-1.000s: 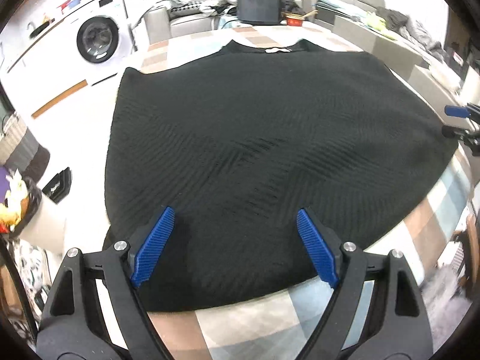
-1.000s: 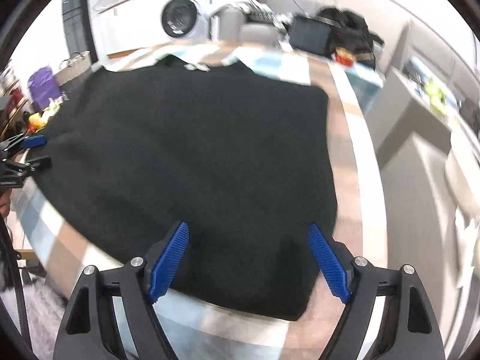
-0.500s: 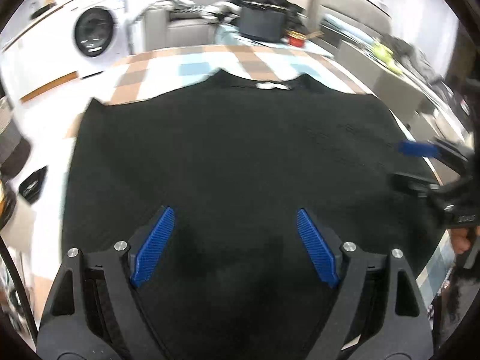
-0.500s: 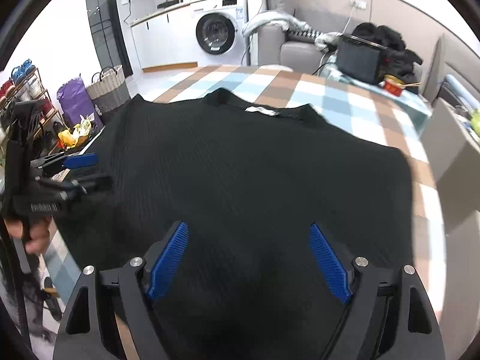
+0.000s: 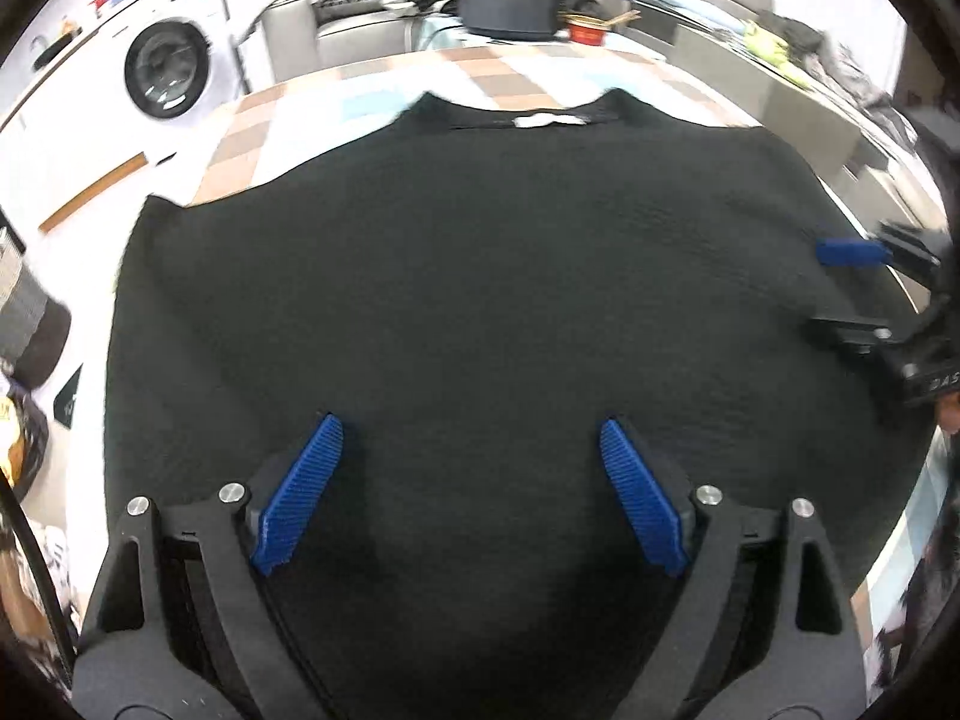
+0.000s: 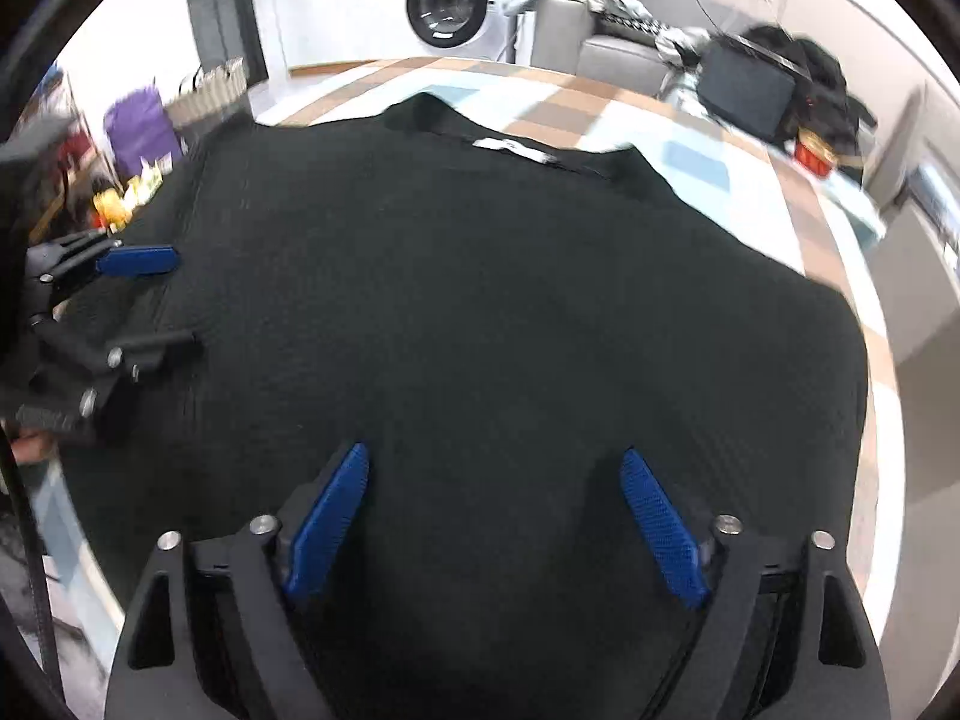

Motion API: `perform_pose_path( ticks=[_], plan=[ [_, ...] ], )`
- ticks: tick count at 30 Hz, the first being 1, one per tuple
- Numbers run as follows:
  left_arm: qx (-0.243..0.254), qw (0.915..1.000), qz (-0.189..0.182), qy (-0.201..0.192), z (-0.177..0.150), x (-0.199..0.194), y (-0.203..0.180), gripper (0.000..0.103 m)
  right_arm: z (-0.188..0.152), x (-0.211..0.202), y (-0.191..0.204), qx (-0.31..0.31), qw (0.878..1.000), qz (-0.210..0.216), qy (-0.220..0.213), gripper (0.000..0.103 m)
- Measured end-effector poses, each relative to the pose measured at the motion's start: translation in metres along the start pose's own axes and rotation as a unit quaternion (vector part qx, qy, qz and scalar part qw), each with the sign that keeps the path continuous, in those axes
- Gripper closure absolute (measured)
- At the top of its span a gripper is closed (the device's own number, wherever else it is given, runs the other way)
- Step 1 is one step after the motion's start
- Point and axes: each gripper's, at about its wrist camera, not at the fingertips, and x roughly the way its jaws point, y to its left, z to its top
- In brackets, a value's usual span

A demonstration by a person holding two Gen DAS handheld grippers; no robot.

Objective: Fold small clothes

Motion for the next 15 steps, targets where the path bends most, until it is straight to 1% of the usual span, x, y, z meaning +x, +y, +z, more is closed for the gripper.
perform_pose_path(
  ticks=[2, 4, 7, 9, 11, 12, 15],
  plan=[
    [-0.004, 1.0, 0.006, -0.003, -0.003, -0.004, 0.009, 0.006, -0.007, -0.006, -0.01, -0.004, 1.0, -0.015, 0.006, 0.014],
    [-0.004, 1.0, 0.008, -0.003, -0.004, -0.005, 0.017, 0.006, -0.013, -0.01, -0.019, -0.012, 0.999, -0.045, 0.014, 0.013],
    [-0.023, 0.9997, 0.006, -0.001, -0.008, -0.009, 0.032, 0.006, -0.018, -0.015, -0.033, 0.003, 0.999, -0.051, 0.016, 0.013],
    [-0.032, 0.9995, 0.002, -0.006, -0.009, -0.012, 0.036, 0.007, -0.017, -0.017, -0.035, 0.011, 0.999, -0.052, 0.013, 0.013],
    [-0.037, 0.999, 0.003, -0.025, -0.007, -0.017, 0.04, 0.007, -0.014, -0.025, -0.032, 0.014, 0.998, -0.065, -0.009, 0.013],
    [-0.041, 0.9986, -0.001, -0.035, -0.005, -0.022, 0.041, 0.007, -0.009, -0.031, -0.03, 0.024, 0.997, -0.066, -0.029, 0.013],
    [-0.055, 0.9971, -0.016, -0.05, 0.009, -0.026, 0.043, 0.007, 0.005, -0.034, -0.027, 0.07, 0.995, -0.039, -0.056, 0.013]
  ],
)
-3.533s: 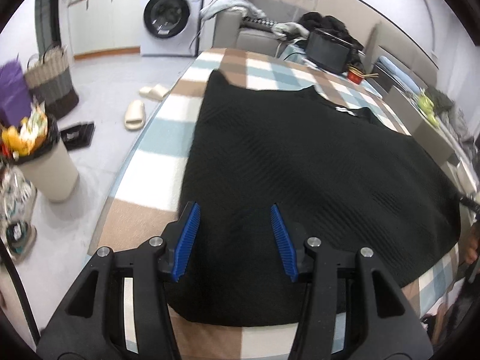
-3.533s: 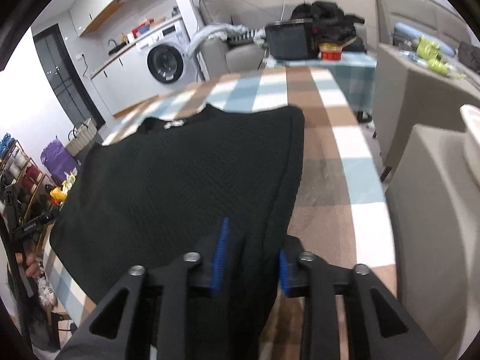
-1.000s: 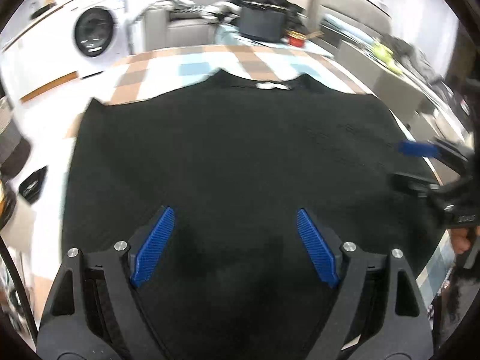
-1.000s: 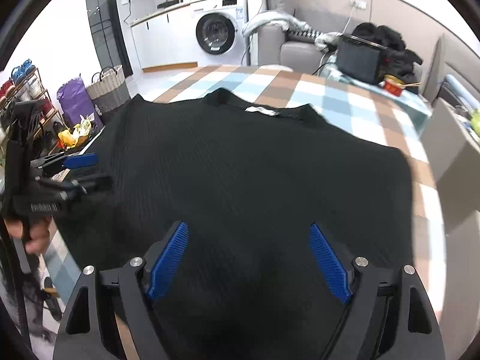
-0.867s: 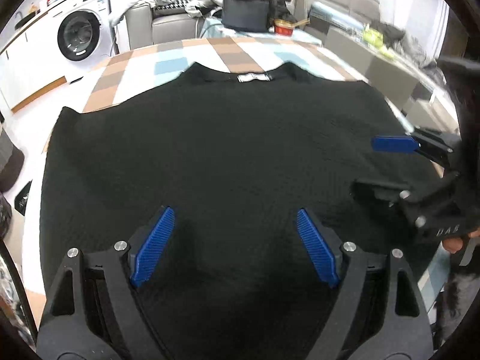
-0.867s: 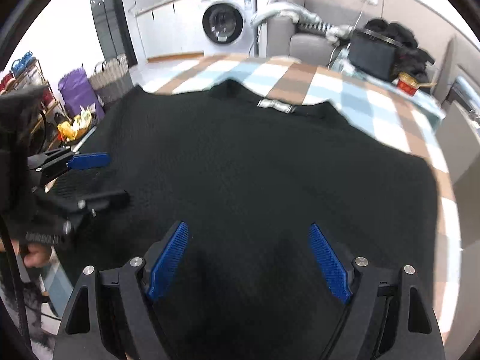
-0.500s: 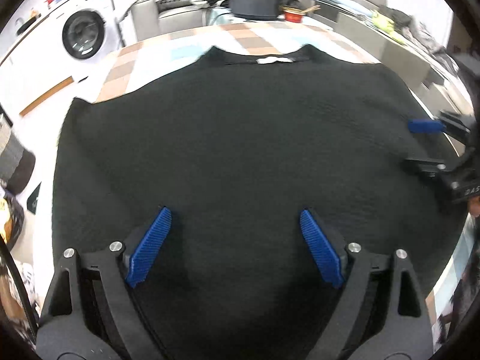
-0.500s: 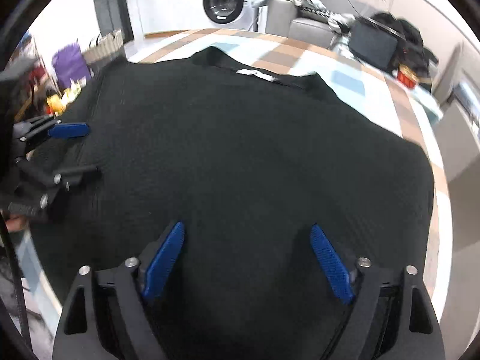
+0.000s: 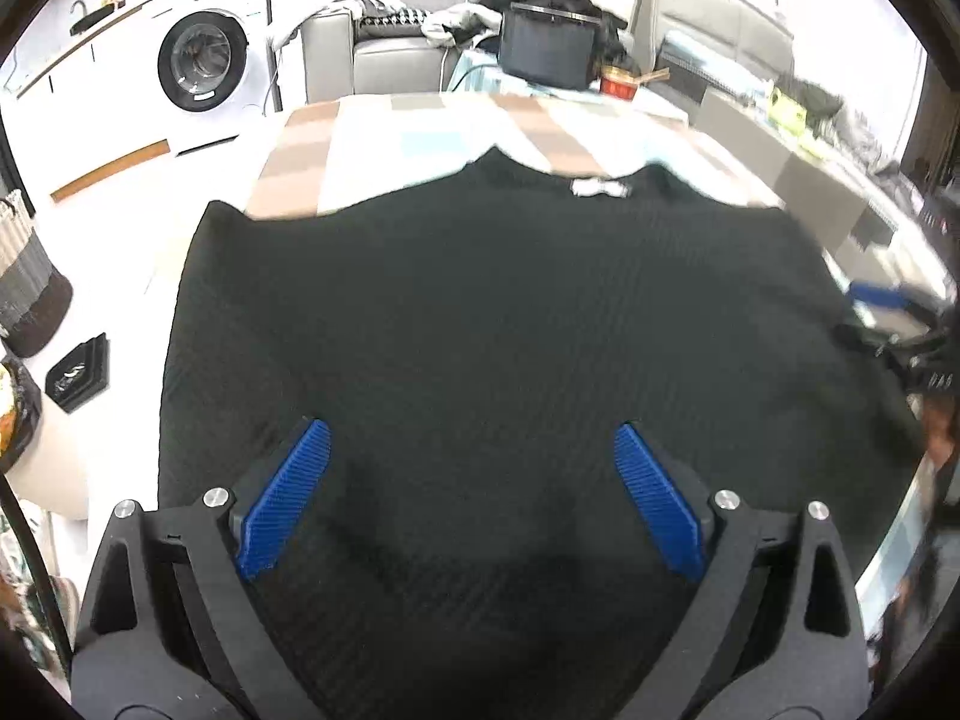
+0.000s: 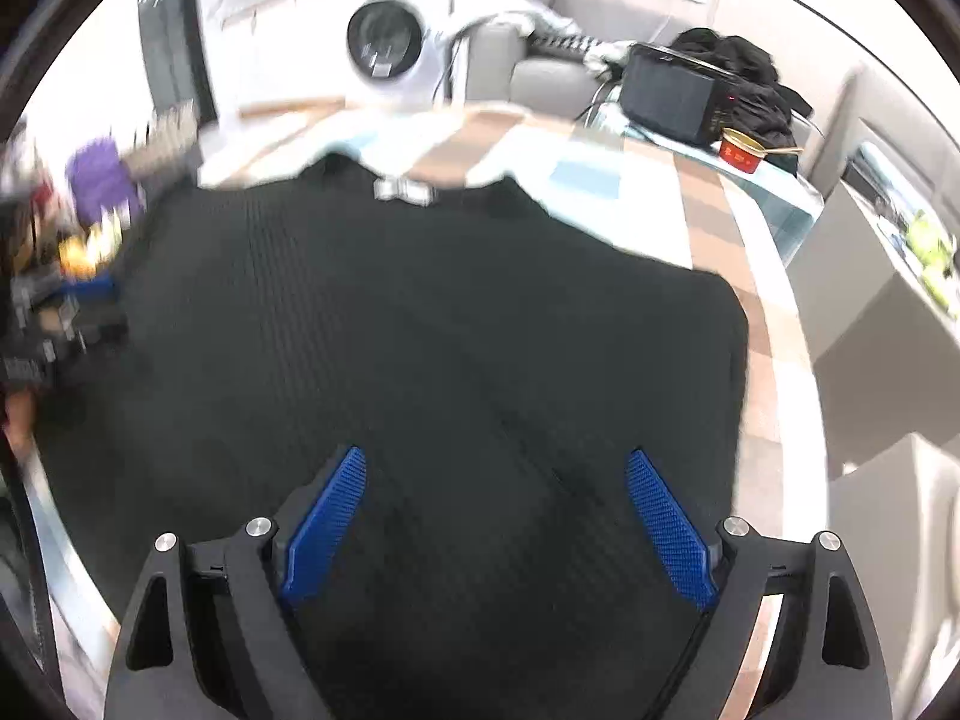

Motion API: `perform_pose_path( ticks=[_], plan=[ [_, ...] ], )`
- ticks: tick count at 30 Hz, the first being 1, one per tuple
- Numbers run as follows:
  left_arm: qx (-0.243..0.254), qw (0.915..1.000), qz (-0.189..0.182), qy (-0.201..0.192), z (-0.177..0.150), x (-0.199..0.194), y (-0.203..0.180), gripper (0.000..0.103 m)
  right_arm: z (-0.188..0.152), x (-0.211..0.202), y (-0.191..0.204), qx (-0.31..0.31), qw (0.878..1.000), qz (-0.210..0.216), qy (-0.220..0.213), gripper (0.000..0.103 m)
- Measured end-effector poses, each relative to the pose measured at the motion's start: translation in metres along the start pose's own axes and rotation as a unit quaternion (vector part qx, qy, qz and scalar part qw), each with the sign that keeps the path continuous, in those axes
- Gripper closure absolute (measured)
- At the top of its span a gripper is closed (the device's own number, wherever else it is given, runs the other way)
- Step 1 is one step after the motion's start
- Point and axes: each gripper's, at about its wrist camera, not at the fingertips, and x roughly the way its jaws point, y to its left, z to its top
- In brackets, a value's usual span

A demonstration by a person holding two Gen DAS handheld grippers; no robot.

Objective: Fold small clothes

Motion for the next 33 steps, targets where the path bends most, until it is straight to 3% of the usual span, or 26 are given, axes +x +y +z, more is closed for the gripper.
perform_pose_path(
  ticks=[2, 7, 9, 11, 15, 19, 23, 28, 33],
  plan=[
    [-0.002, 0.9999, -0.012, -0.003, 0.009, 0.002, -0.004, 0.007, 0.01, 0.013, 0.009, 0.02, 1.0, 0.012, 0.002, 0.013],
    [0.03, 0.9993, -0.015, 0.013, 0.028, 0.032, -0.026, 0.007, 0.026, 0.048, 0.041, -0.001, 0.999, 0.02, 0.028, 0.013],
    [0.046, 0.9987, -0.003, 0.023, 0.028, 0.045, -0.032, 0.007, 0.03, 0.054, 0.048, -0.001, 0.999, 0.025, 0.019, 0.013],
    [0.057, 0.9974, 0.021, 0.038, 0.024, 0.057, -0.032, 0.007, 0.035, 0.061, 0.049, 0.001, 1.0, 0.004, 0.02, 0.013],
    [0.033, 0.9987, 0.023, 0.032, 0.028, 0.058, -0.016, 0.006, 0.034, 0.067, 0.031, 0.01, 0.999, -0.008, 0.029, 0.013],
    [-0.007, 0.9984, 0.043, 0.036, 0.027, 0.053, 0.015, 0.006, 0.029, 0.062, -0.007, 0.032, 0.998, -0.054, 0.032, 0.013],
    [-0.022, 0.9991, 0.026, 0.027, 0.026, 0.041, 0.031, 0.007, 0.025, 0.057, -0.038, 0.064, 0.996, -0.054, 0.034, 0.013],
    [-0.023, 0.9986, 0.04, 0.027, 0.025, 0.041, 0.041, 0.007, 0.024, 0.057, -0.031, 0.044, 0.996, -0.076, 0.028, 0.013],
    [-0.041, 0.9985, 0.036, 0.007, 0.03, 0.032, 0.037, 0.007, 0.025, 0.043, -0.029, 0.07, 0.995, -0.067, 0.007, 0.013]
  ],
)
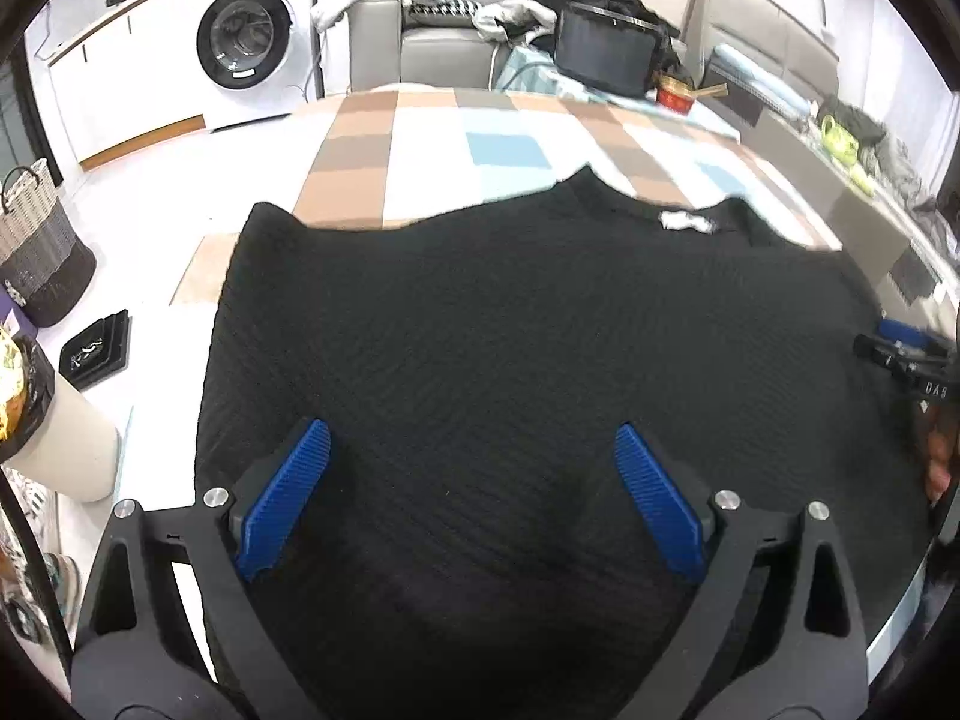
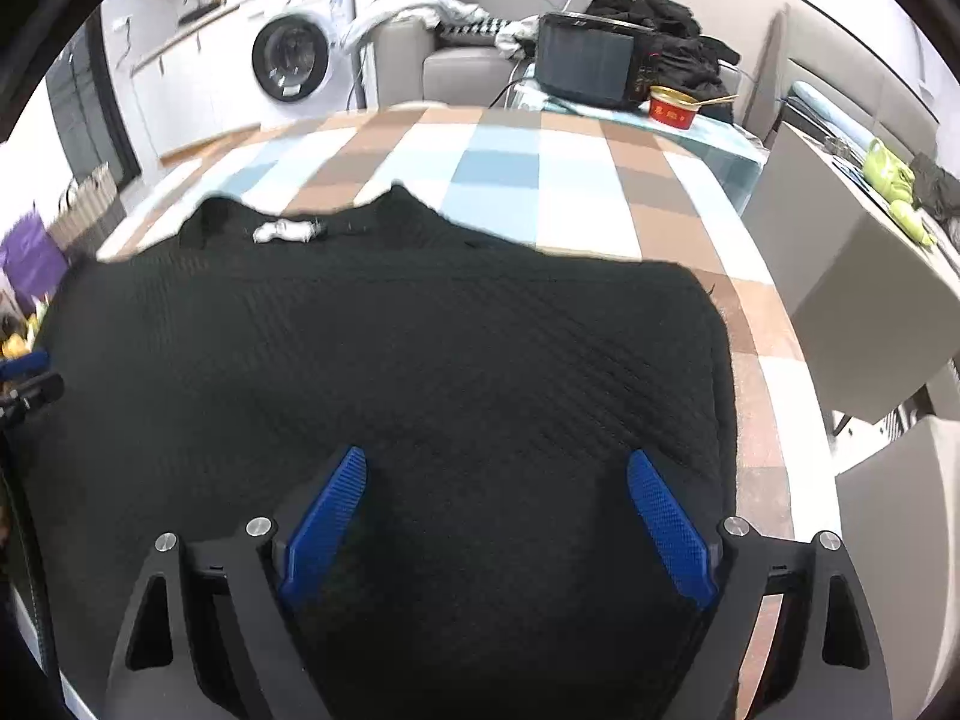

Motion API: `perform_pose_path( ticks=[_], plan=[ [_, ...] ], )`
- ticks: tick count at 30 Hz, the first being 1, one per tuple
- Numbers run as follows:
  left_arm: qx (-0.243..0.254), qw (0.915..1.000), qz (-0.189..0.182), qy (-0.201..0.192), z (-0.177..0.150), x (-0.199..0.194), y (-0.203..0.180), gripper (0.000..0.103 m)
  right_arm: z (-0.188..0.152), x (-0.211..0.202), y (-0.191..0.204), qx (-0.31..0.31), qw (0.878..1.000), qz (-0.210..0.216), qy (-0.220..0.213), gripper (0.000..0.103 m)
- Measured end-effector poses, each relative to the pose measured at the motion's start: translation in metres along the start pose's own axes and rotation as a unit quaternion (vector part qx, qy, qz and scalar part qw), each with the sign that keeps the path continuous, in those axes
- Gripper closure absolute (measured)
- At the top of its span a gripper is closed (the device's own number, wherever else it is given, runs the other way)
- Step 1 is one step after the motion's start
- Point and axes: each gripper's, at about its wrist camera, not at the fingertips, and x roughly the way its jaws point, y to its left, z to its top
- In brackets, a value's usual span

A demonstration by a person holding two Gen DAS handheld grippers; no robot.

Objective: Fold small clothes

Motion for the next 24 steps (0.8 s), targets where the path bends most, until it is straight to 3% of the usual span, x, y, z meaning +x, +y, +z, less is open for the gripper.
perform_pose_path(
  ticks=[3, 7, 10, 16, 20, 23, 24],
  plan=[
    [-0.013, 0.9999, -0.01, -0.003, 0.002, -0.003, -0.003, 0.007, 0.005, -0.005, 0.014, 0.018, 0.999, 0.021, -0.025, 0.013],
    [-0.025, 0.9995, -0.021, -0.004, 0.004, 0.001, -0.014, 0.007, 0.011, -0.003, 0.038, -0.003, 0.999, 0.042, -0.021, 0.013],
    [-0.005, 0.9998, -0.02, -0.001, 0.014, 0.01, -0.035, 0.007, 0.02, 0.001, 0.061, -0.033, 0.998, 0.055, -0.016, 0.012],
    [0.039, 0.9982, -0.016, 0.043, 0.036, 0.05, -0.078, 0.007, 0.039, 0.021, 0.094, -0.065, 0.993, 0.099, -0.005, 0.012],
    [0.055, 0.9973, 0.018, 0.045, 0.041, 0.062, -0.083, 0.007, 0.043, 0.047, 0.09, -0.074, 0.995, 0.068, 0.022, 0.013],
    [0.033, 0.998, 0.039, 0.039, 0.042, 0.061, -0.064, 0.005, 0.042, 0.043, 0.072, -0.076, 0.994, 0.08, 0.023, 0.013],
    [0.02, 0.9987, 0.027, 0.038, 0.041, 0.059, -0.055, 0.004, 0.041, 0.042, 0.063, -0.069, 0.994, 0.083, 0.024, 0.013]
  ],
)
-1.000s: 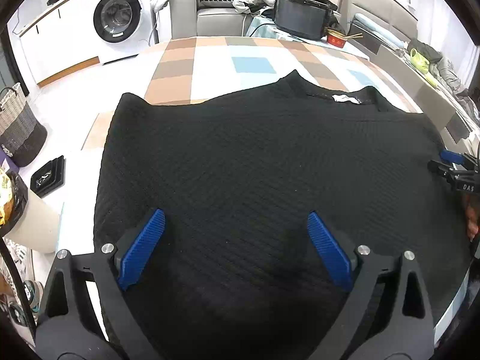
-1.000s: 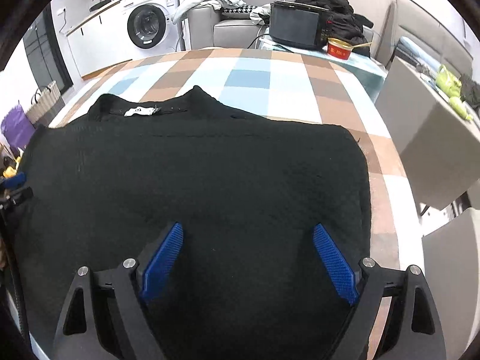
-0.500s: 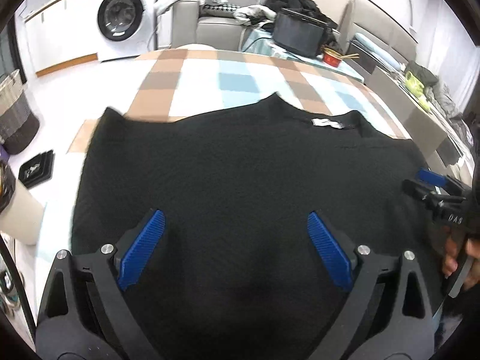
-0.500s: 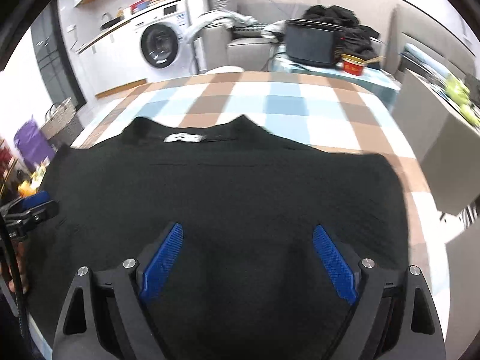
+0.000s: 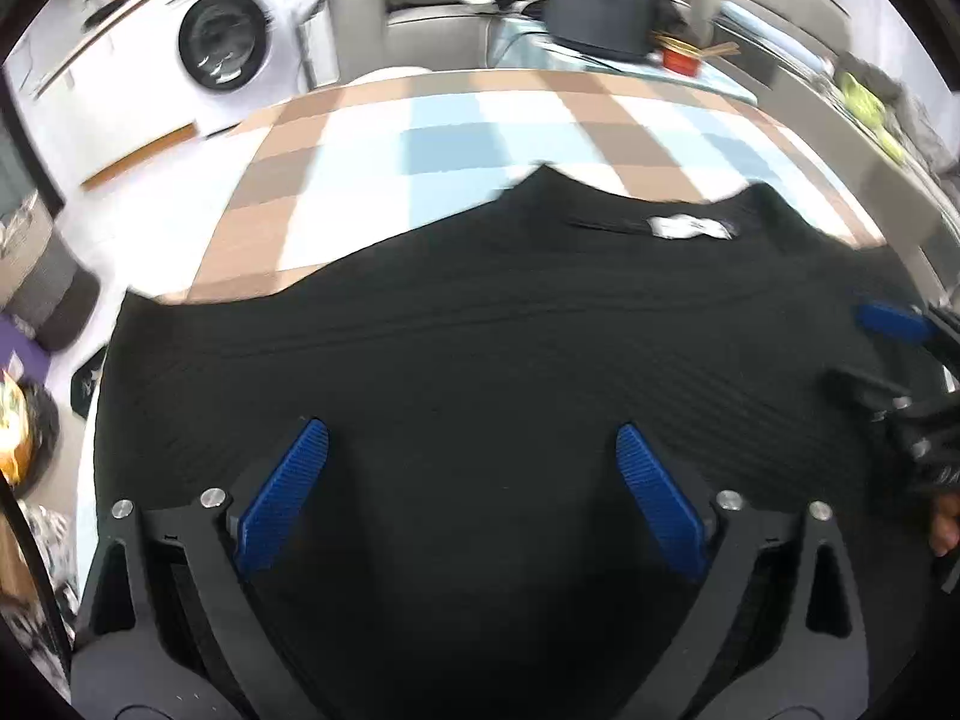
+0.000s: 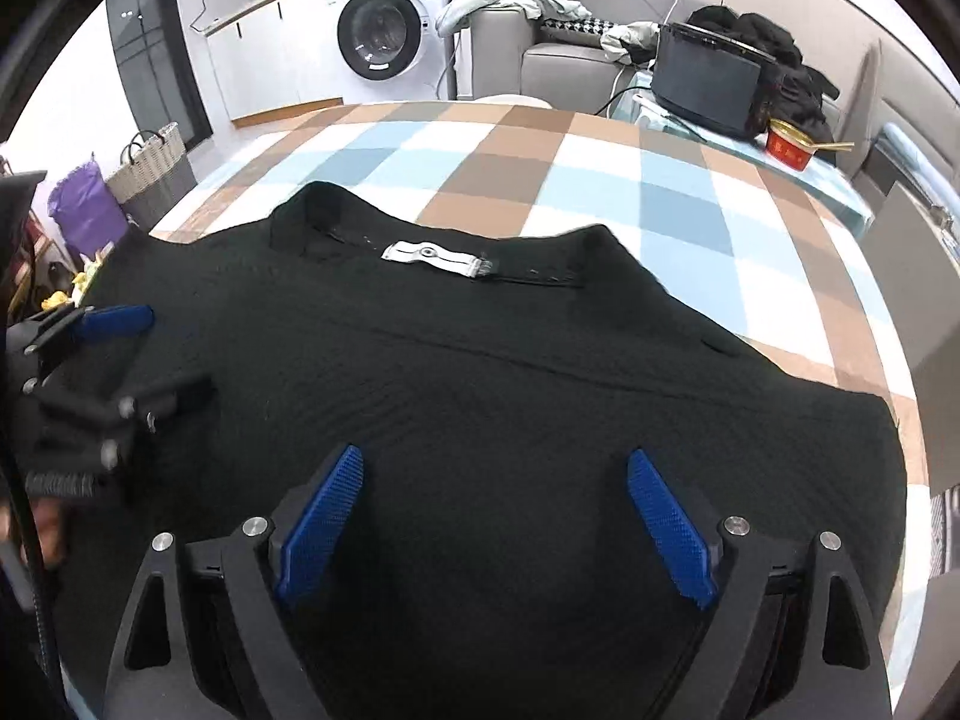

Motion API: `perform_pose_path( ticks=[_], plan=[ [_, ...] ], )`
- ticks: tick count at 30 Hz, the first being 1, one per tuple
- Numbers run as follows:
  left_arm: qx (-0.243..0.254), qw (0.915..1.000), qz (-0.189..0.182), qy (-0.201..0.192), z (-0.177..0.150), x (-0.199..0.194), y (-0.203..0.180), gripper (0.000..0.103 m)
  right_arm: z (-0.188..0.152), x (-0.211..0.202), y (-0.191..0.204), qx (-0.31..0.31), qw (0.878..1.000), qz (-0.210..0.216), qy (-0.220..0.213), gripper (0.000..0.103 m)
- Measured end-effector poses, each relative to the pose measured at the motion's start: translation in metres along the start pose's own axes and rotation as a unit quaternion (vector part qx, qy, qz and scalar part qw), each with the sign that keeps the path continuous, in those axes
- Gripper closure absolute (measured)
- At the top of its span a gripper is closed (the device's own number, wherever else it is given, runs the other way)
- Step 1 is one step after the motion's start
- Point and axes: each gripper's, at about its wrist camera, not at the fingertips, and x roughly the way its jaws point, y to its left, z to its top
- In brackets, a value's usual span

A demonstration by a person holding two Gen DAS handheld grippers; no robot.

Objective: Fold small clothes

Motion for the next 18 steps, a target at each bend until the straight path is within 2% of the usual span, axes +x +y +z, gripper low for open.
perform_pose_path(
  ticks=[1, 3, 4, 7, 9, 12, 14, 16, 17, 18],
  plan=[
    [-0.013, 0.9999, -0.003, -0.003, -0.002, -0.003, 0.01, 0.004, -0.003, -0.003, -0.012, 0.004, 1.0, -0.024, 0.0, 0.013],
    [-0.023, 0.9987, 0.044, -0.008, -0.007, -0.008, 0.025, 0.004, -0.01, -0.008, -0.03, 0.009, 0.998, -0.066, -0.003, 0.012],
    [-0.023, 0.9981, 0.057, -0.008, -0.01, -0.01, 0.031, 0.004, -0.015, -0.012, -0.042, 0.022, 0.997, -0.067, -0.006, 0.011],
    [-0.035, 0.9979, 0.054, -0.01, -0.02, -0.019, 0.049, 0.004, -0.027, -0.025, -0.07, 0.063, 0.996, -0.07, -0.007, 0.012],
    [-0.031, 0.9977, 0.06, -0.011, -0.029, -0.031, 0.049, 0.004, -0.031, -0.032, -0.072, 0.069, 0.996, -0.064, -0.011, 0.012],
    [-0.023, 0.9987, 0.036, -0.029, -0.044, -0.056, 0.041, 0.004, -0.036, -0.048, -0.061, 0.082, 0.994, -0.076, -0.019, 0.012],
    [-0.01, 0.999, 0.007, -0.043, -0.054, -0.075, 0.028, 0.004, -0.039, -0.055, -0.042, 0.064, 0.996, -0.06, -0.025, 0.012],
    [-0.004, 0.9986, -0.006, -0.053, -0.062, -0.087, 0.014, 0.004, -0.045, -0.059, -0.021, 0.039, 0.998, -0.04, -0.029, 0.012],
    [0.0, 0.9985, -0.014, -0.053, -0.067, -0.09, 0.006, 0.004, -0.048, -0.06, -0.009, 0.031, 0.999, -0.019, -0.028, 0.012],
    [0.002, 0.9984, -0.027, -0.049, -0.072, -0.091, -0.002, 0.004, -0.052, -0.06, 0.001, 0.031, 0.999, 0.02, -0.024, 0.012]
  ],
)
